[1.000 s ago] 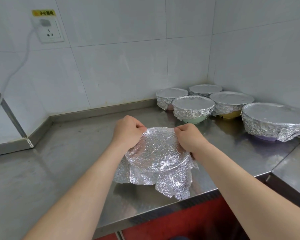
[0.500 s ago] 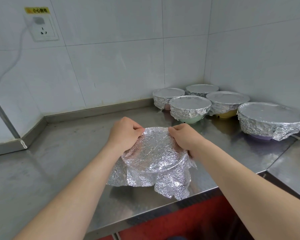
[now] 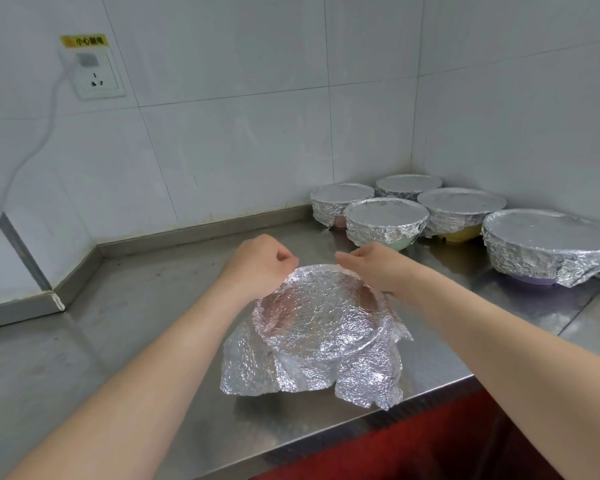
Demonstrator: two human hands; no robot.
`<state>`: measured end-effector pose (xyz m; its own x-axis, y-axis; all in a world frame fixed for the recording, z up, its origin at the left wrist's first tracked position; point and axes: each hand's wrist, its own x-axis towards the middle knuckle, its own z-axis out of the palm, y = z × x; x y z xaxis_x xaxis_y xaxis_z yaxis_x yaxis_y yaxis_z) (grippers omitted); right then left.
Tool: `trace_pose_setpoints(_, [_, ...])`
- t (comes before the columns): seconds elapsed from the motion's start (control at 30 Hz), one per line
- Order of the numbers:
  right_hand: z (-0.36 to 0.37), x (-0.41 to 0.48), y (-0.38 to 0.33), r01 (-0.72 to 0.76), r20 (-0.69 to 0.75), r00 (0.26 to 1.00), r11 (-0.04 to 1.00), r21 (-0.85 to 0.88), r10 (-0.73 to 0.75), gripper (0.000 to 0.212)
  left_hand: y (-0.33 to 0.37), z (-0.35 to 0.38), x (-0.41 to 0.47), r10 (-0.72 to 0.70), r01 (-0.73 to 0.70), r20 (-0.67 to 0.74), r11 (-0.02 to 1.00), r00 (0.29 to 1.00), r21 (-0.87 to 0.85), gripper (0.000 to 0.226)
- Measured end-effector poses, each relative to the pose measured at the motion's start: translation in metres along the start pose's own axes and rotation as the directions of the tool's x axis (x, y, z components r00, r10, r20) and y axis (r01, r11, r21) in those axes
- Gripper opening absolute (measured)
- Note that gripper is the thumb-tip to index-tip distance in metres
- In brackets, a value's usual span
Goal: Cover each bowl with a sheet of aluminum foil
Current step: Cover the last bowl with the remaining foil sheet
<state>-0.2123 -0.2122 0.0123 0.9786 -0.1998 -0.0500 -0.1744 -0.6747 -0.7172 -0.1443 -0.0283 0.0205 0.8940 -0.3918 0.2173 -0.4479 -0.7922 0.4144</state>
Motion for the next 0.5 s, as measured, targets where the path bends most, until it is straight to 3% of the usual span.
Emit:
trace_pose_setpoints(0.2, [0.013,0.019,-0.001,0.100,-0.031,0.994,0.986,-0.132,-0.105,0.040,0.011,0.015,0.009,0.075,-0.076,-0.018,0.995,0.997,-0.071,0.010])
trace_pose_setpoints(0.5, [0.018,0.022,0.000,0.134,-0.008,0.991,0.981,-0.140,-0.136,0.032,0.005,0.017,0.004,0.077,-0.079,-0.060,0.996,0.995,-0.038,0.006])
